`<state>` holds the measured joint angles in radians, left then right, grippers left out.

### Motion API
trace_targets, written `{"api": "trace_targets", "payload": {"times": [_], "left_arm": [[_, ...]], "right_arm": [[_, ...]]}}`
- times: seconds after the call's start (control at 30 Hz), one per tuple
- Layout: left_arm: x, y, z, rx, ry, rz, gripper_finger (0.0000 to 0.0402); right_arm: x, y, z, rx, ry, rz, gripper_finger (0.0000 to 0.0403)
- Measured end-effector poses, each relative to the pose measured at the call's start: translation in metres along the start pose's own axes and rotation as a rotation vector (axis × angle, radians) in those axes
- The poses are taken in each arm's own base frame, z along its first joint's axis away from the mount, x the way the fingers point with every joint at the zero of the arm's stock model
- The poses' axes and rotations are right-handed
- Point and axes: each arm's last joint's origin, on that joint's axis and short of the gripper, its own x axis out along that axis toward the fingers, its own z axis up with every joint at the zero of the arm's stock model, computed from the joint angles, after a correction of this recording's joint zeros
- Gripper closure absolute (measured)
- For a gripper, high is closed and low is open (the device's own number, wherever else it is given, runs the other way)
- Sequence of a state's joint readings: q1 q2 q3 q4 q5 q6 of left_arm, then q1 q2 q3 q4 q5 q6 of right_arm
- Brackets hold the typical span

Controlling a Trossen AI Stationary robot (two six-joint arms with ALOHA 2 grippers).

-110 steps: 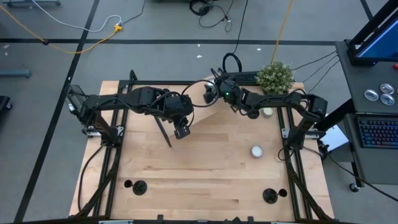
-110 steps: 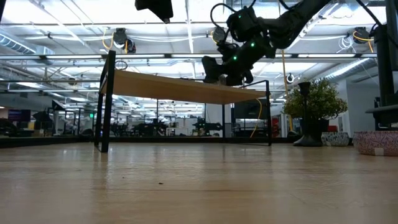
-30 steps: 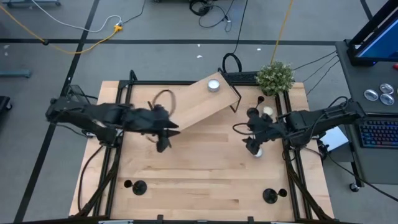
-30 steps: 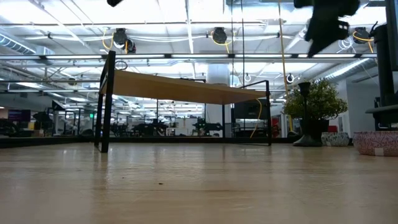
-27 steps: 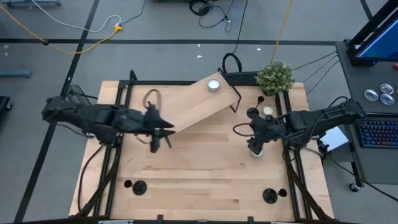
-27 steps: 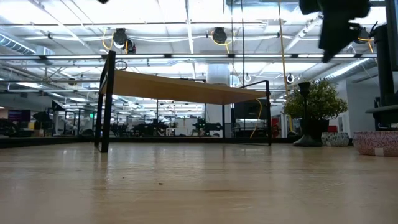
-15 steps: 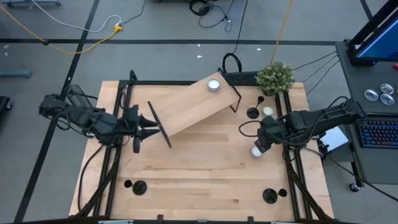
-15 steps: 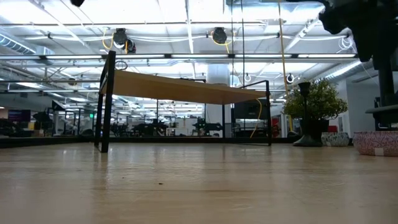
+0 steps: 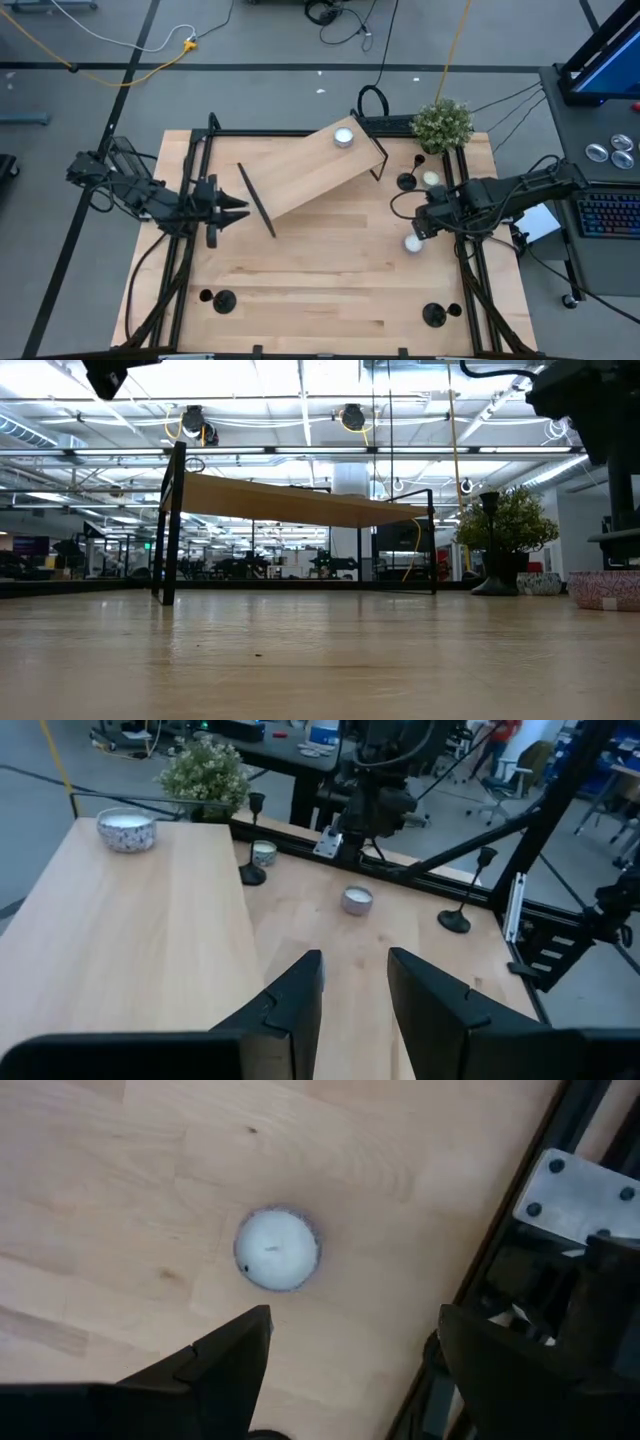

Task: Pick & Place candle stick holders
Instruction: Put the violet scented candle on the shelf

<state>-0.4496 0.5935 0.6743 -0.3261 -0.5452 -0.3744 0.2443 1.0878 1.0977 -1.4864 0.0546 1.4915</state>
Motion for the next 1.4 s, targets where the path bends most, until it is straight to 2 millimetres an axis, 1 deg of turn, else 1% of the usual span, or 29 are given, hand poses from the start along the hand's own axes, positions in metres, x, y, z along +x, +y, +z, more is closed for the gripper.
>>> {"api": "trace_targets", "payload": {"times": [0.1,0.23,0.37,0.47,0.57,0.67,0.77,0.87,1.17,1.27,1.4], "left_arm": [[-0.002,0.002,-0.002,-0.01,-0.029,-0.006,0.0279],[-0.003,0.004,-0.004,-0.016,-0.036,-0.009,0.0279],[-0.003,0.004,-0.004,-0.016,-0.035,-0.009,0.0279],[-0.003,0.004,-0.005,-0.016,-0.034,-0.009,0.0279],[-0.003,0.004,-0.005,-0.018,-0.031,-0.016,0.0279],[-0.003,0.003,-0.005,-0.025,-0.027,-0.026,0.0279],[-0.003,0.003,-0.005,-0.04,-0.026,-0.027,0.0279],[-0.003,0.003,-0.005,-0.051,-0.025,-0.03,0.0279],[-0.003,0.003,-0.005,-0.07,-0.025,-0.03,0.0279],[-0.003,0.003,-0.005,-0.071,-0.025,-0.029,0.0279],[-0.003,0.003,-0.005,-0.075,-0.025,-0.03,0.0279]], "right_arm": [[0.001,0.002,0.0,0.04,0.004,-0.005,0.0124],[0.006,0.01,0.0,0.067,0.009,-0.016,0.0124],[0.015,0.021,0.001,0.062,0.011,-0.069,0.0124],[0.028,0.024,0.0,0.057,0.02,-0.122,0.0124],[0.046,0.023,-0.002,0.06,0.049,-0.147,0.0124],[0.065,0.022,-0.004,0.073,0.063,-0.115,0.0124],[0.081,0.021,-0.004,0.093,0.06,-0.077,0.0126],[0.094,0.017,-0.006,0.116,0.062,-0.076,0.0137],[0.11,0.012,-0.008,0.122,0.086,-0.077,0.0186],[0.117,0.01,-0.008,0.124,0.087,-0.076,0.0196],[0.121,0.008,-0.008,0.131,0.084,-0.078,0.0206]]}}
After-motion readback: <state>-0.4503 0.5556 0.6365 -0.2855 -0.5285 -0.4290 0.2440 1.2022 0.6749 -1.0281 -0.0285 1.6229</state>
